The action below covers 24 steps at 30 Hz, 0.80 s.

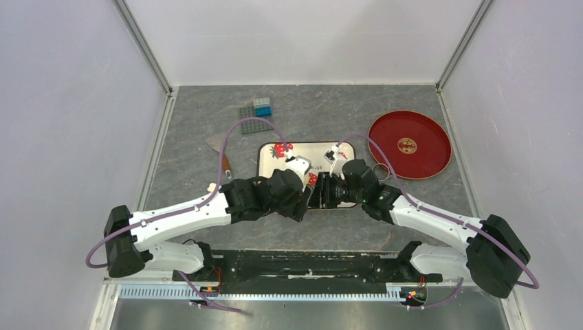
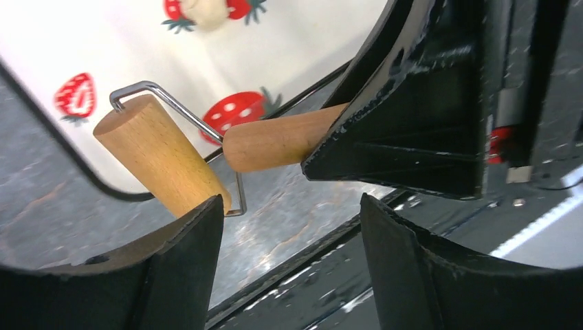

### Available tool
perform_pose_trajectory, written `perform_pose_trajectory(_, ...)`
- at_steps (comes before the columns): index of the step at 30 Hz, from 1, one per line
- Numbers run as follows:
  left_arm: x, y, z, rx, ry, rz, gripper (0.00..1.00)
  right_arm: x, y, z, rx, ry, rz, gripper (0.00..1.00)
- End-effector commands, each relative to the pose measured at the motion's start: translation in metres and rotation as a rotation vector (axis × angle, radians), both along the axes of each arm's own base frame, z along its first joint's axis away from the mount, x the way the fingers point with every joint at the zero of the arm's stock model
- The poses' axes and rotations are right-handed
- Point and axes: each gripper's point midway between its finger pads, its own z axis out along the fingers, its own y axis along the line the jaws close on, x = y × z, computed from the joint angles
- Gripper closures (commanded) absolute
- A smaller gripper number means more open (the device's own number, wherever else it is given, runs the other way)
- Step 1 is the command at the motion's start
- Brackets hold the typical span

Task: Roll out the dumpling wrappers from the dough

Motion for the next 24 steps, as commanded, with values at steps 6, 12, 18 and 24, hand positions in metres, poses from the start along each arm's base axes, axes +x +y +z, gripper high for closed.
perform_pose_trajectory(6,0.029,-0.008,0.019,-0.489,0.233,0.061,0.12,0.03,-0.037,0.02,-0.062,-0.117,-0.1,1.0)
perform_pose_trajectory(12,0.077,0.057,-0.011,-0.577,0.339,0.279,0.06,0.04,-0.063,0.031,-0.087,-0.141,-0.152,1.0)
perform_pose_trajectory(18,0.106,0.117,-0.077,-0.318,0.423,0.521,0.13,0.044,-0.075,0.045,-0.096,-0.166,-0.171,1.0)
perform_pose_trajectory(24,0.115,0.11,-0.117,-0.278,0.512,0.516,0.26,0.046,-0.077,0.053,-0.102,-0.18,-0.173,1.0)
